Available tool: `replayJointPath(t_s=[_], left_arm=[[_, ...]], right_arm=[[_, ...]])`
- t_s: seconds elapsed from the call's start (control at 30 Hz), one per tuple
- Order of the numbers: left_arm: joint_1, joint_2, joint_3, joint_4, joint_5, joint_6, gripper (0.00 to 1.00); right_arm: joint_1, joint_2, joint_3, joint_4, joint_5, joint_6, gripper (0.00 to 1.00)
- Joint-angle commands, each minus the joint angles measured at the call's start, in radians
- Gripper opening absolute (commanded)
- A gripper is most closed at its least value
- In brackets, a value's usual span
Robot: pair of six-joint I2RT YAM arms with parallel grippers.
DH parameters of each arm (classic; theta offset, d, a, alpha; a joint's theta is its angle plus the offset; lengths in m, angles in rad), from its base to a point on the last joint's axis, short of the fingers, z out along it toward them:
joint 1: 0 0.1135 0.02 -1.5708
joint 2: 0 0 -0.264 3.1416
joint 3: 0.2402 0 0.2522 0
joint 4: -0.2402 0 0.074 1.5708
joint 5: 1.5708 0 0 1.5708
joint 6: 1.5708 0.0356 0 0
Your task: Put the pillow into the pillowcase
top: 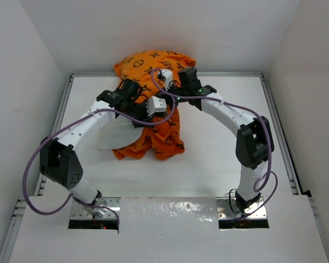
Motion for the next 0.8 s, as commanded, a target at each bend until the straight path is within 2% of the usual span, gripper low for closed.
replayJointPath(t_s=[0.0,0.07,0.13,0.2,0.23,0.3,0.33,0.4,0.47,0.5,0.57,0.63,0.77], left_arm=[[0.015,-0.063,0.045,0.117,-0.012,-0.004,0.0],[0.023,-0.069,0.056,0.14,-0.035,-0.021,0.0],[0.037,-0.086,0.061,0.162,-0.046,-0.05,0.0],[0.046,-0.111,0.061,0.203,-0.075,-0.067,0.0],[0.052,-0.118,0.062,0.229,-0.111,-0.078,0.0],[0.07,-0.14,0.061,0.274,-0.173,-0.087,0.0],[0.081,-0.144,0.061,0.288,-0.191,-0.087,0.0],[0.098,-0.149,0.055,0.311,-0.225,-0.067,0.0],[0.115,-0.151,0.039,0.347,-0.256,-0.014,0.0],[0.115,-0.152,0.022,0.357,-0.26,0.018,0.0],[0.115,-0.163,-0.007,0.409,-0.224,0.107,0.0],[0.106,-0.184,-0.044,0.45,-0.144,0.198,0.0],[0.077,-0.194,-0.07,0.44,-0.026,0.335,0.0]], right_arm=[[0.062,0.069,0.076,0.036,0.088,-0.039,0.99],[0.077,0.152,0.096,0.083,0.153,-0.014,0.98],[0.085,0.197,0.078,0.148,0.235,0.081,0.72],[0.079,0.232,0.052,0.206,0.33,0.165,0.39],[0.074,0.234,0.041,0.235,0.404,0.178,0.01],[0.039,0.202,-0.02,0.301,0.51,0.26,0.0],[0.019,0.177,-0.058,0.302,0.51,0.298,0.0],[-0.076,0.072,-0.221,0.444,0.582,0.472,0.0],[-0.16,-0.026,-0.359,0.591,0.654,0.564,0.0],[-0.171,-0.083,-0.488,0.625,0.693,0.572,0.0],[-0.171,-0.249,-0.622,0.656,0.757,0.462,0.0],[-0.157,-0.39,-0.683,0.627,0.736,0.423,0.0],[0.029,-0.616,-0.808,0.431,0.857,0.284,0.0]])
